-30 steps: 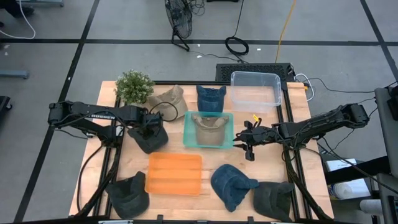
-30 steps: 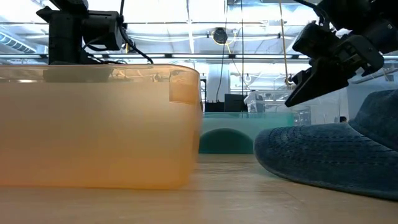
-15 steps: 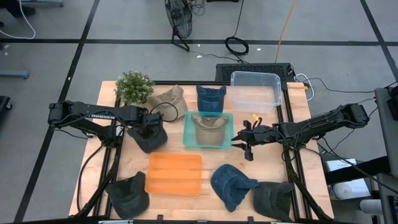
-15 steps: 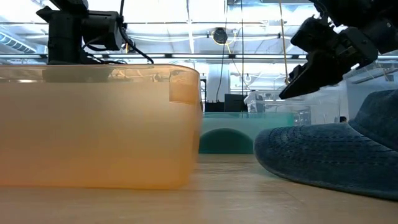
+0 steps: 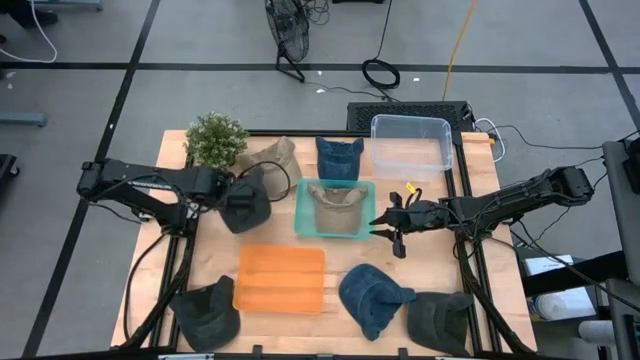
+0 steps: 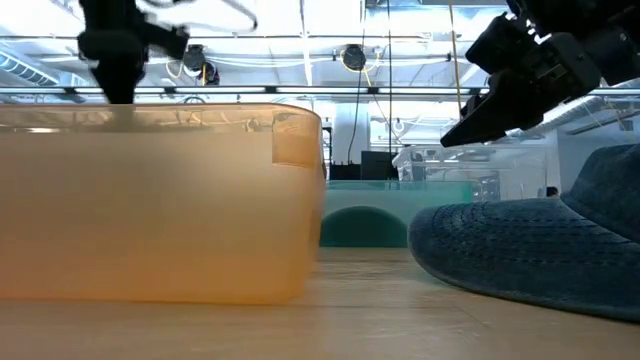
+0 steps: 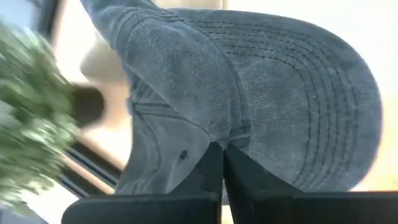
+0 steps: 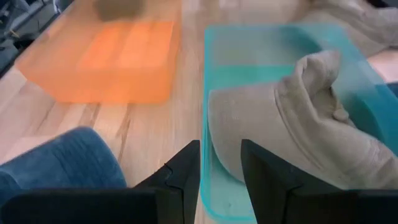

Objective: Pick & Place hat
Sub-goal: Put the top black cap into the transparent bin

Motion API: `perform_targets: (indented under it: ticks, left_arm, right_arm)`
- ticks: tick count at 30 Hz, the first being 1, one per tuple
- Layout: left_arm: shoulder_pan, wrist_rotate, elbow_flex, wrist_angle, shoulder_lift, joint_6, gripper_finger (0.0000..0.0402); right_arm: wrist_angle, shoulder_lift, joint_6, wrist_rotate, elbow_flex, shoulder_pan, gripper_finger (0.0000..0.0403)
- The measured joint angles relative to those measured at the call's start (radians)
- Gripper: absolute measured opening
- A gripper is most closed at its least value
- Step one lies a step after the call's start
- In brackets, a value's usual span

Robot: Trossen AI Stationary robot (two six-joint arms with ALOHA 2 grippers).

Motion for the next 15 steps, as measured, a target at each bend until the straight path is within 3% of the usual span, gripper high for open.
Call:
perform_targets:
  ticks: [5, 11, 15]
  left_arm:
    - [-0.089, -0.156, 0.12, -0.003, 0.0, 0.024, 0.0004]
    - [-0.178, -0.451, 0.173, 0.026, 0.0, 0.108, 0.0003]
    - [-0.187, -0.506, 0.176, 0.062, 0.0, 0.133, 0.0003]
  right_arm:
    - [0.064, 0.0, -0.001, 0.0, 0.0, 0.0, 0.0105]
    - [0.22, 0.0, -0.036, -0.008, 0.001, 0.0, 0.0105]
    - [0.276, 0.0, -0.086, -0.073, 0.057, 0.015, 0.0105]
